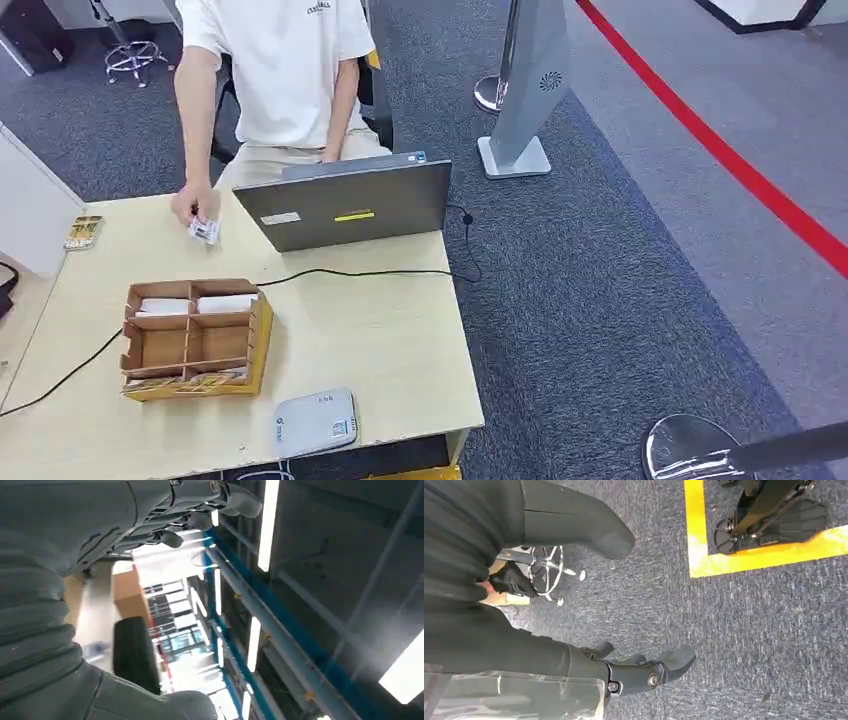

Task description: Pass the card to the sensor for recognition and then transmit it.

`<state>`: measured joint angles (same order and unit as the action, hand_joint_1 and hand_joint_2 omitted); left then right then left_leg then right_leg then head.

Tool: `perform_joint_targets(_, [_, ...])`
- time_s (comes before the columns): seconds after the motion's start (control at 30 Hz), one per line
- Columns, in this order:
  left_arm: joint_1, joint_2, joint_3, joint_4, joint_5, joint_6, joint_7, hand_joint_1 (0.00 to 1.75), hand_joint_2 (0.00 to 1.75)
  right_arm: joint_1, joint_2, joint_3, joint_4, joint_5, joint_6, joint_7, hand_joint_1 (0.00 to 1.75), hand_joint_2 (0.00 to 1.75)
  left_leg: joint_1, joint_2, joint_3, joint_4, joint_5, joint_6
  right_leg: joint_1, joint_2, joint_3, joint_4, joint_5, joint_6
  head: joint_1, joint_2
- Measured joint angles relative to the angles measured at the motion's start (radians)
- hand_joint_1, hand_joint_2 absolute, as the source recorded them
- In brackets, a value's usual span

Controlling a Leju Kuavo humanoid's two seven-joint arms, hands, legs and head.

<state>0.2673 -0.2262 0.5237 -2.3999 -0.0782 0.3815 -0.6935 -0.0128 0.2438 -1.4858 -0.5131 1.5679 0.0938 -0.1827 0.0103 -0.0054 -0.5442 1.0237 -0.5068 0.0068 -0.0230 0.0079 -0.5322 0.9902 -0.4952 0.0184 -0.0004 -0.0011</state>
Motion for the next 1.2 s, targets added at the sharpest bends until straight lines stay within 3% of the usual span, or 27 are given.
perform_joint_targets(0.1, [0.005, 0.005, -0.02, -0.034, -0.016, 0.019, -0.006, 0.0, 1.75, -0.001, -0.004, 0.0, 0.012, 0.0, -0.008, 0.002, 0.0, 1.75, 0.0, 0.0, 0.0, 0.0, 0.0, 0.0, 0.0, 0.0, 0.0, 0.0, 0.0, 0.0, 0.0, 0.0])
perform_joint_targets(0.13, [0.007, 0.015, -0.029, -0.041, -0.033, 0.055, -0.006, 0.0, 1.75, -0.001, -0.005, 0.0, 0.015, 0.0, -0.011, 0.003, 0.0, 1.75, 0.0, 0.0, 0.0, 0.0, 0.0, 0.0, 0.0, 0.0, -0.001, 0.0, 0.0, 0.0, 0.0, 0.0])
perform_joint_targets(0.2, [0.01, 0.084, -0.103, -0.046, -0.103, 0.234, -0.006, 0.0, 1.75, -0.002, -0.011, 0.002, 0.031, 0.0, -0.019, 0.013, 0.0, 1.75, 0.001, 0.0, 0.0, 0.0, 0.0, 0.0, 0.0, 0.0, -0.002, 0.0, 0.0, 0.0, 0.0, 0.0])
perform_joint_targets(0.23, [0.005, 0.124, -0.155, -0.046, -0.125, 0.284, -0.006, 0.0, 1.75, -0.003, -0.015, 0.003, 0.042, -0.001, -0.023, 0.019, 0.0, 1.75, 0.0, -0.001, 0.0, 0.0, 0.0, 0.0, 0.0, -0.002, -0.002, 0.0, 0.0, 0.0, 0.0, 0.0])
perform_joint_targets(0.37, [-0.062, 0.222, -0.303, -0.005, -0.179, 0.309, -0.004, 0.0, 1.75, -0.017, -0.025, -0.008, 0.081, -0.047, -0.019, 0.045, 0.0, 1.75, 0.001, -0.001, 0.001, 0.0, 0.001, -0.001, 0.0, -0.002, -0.002, 0.0, 0.0, -0.001, 0.0, 0.0])
perform_joint_targets(0.5, [-0.184, 0.271, -0.382, 0.086, -0.399, 0.31, 0.089, 0.0, 1.75, -0.023, -0.03, -0.018, 0.114, -0.049, -0.022, 0.058, 0.0, 1.75, 0.0, -0.002, 0.0, 0.0, 0.004, -0.001, 0.0, -0.002, -0.001, 0.0, 0.002, -0.001, 0.0, 0.0])
perform_joint_targets(0.57, [-0.286, 0.311, -0.428, 0.16, -0.614, 0.292, 0.227, 0.0, 1.75, -0.029, -0.037, -0.021, 0.137, -0.049, -0.039, 0.065, 0.0, 1.75, 0.0, -0.002, 0.0, 0.0, 0.005, -0.001, 0.0, -0.002, -0.002, 0.0, 0.004, -0.001, 0.0, 0.0])
perform_joint_targets(0.67, [-0.437, 0.365, -0.503, 0.287, -0.924, 0.147, 0.481, 0.0, 1.75, -0.037, -0.047, -0.024, 0.161, -0.083, -0.046, 0.074, 0.0, 1.75, 0.0, -0.003, 0.0, 0.001, 0.007, -0.001, 0.0, -0.003, -0.002, 0.0, 0.005, 0.0, 0.001, 0.0])
perform_joint_targets(0.73, [-0.547, 0.404, -0.567, 0.371, -1.062, -0.034, 0.636, 0.0, 1.75, -0.043, -0.053, -0.025, 0.172, -0.127, -0.039, 0.077, 0.0, 1.75, 0.0, -0.003, -0.001, 0.001, 0.008, -0.002, 0.0, -0.002, -0.004, 0.0, 0.007, -0.001, 0.0, 0.0])
perform_joint_targets(0.77, [-0.609, 0.419, -0.599, 0.424, -1.112, -0.164, 0.715, 0.0, 1.75, -0.045, -0.057, -0.025, 0.177, -0.139, -0.032, 0.08, 0.0, 1.75, 0.0, -0.003, -0.002, 0.001, 0.01, -0.002, 0.0, -0.002, -0.003, 0.0, 0.008, -0.001, 0.0, 0.0])
perform_joint_targets(0.9, [-0.822, 0.471, -0.747, 0.614, -1.144, -0.586, 0.884, 0.0, 1.75, -0.052, -0.072, -0.025, 0.187, -0.171, -0.007, 0.093, 0.0, 1.75, 0.0, -0.002, -0.007, 0.001, 0.012, -0.003, 0.0, -0.001, -0.008, 0.001, 0.012, -0.001, 0.0, 0.0])
perform_joint_targets(0.97, [-0.915, 0.489, -0.816, 0.715, -1.135, -0.733, 0.946, 0.0, 1.75, -0.056, -0.08, -0.025, 0.19, -0.187, -0.002, 0.107, 0.0, 1.75, 0.0, -0.001, -0.008, 0.001, 0.012, -0.003, 0.0, 0.001, -0.01, 0.001, 0.012, -0.001, -0.001, 0.0])
perform_joint_targets(1.03, [-0.984, 0.498, -0.872, 0.815, -1.133, -0.85, 1.04, 0.0, 1.75, -0.059, -0.088, -0.025, 0.193, -0.195, 0.002, 0.126, 0.0, 1.75, 0.0, 0.001, -0.008, 0.001, 0.012, -0.003, 0.0, 0.003, -0.01, 0.001, 0.012, -0.001, 0.0, 0.0])
perform_joint_targets(1.07, [-1.006, 0.502, -0.887, 0.866, -1.133, -0.875, 1.079, 0.0, 1.75, -0.062, -0.09, -0.025, 0.195, -0.197, 0.002, 0.133, 0.0, 1.75, 0.0, 0.003, -0.008, 0.001, 0.012, -0.003, 0.0, 0.005, -0.01, 0.001, 0.012, -0.001, 0.001, 0.0])
perform_joint_targets(1.2, [-1.039, 0.525, -0.924, 1.03, -1.132, -0.841, 1.101, 0.0, 1.75, -0.064, -0.098, -0.025, 0.202, -0.198, 0.0, 0.141, 0.0, 1.75, 0.0, 0.006, -0.009, 0.001, 0.012, -0.003, 0.0, 0.008, -0.013, 0.002, 0.013, -0.002, -0.001, 0.0])
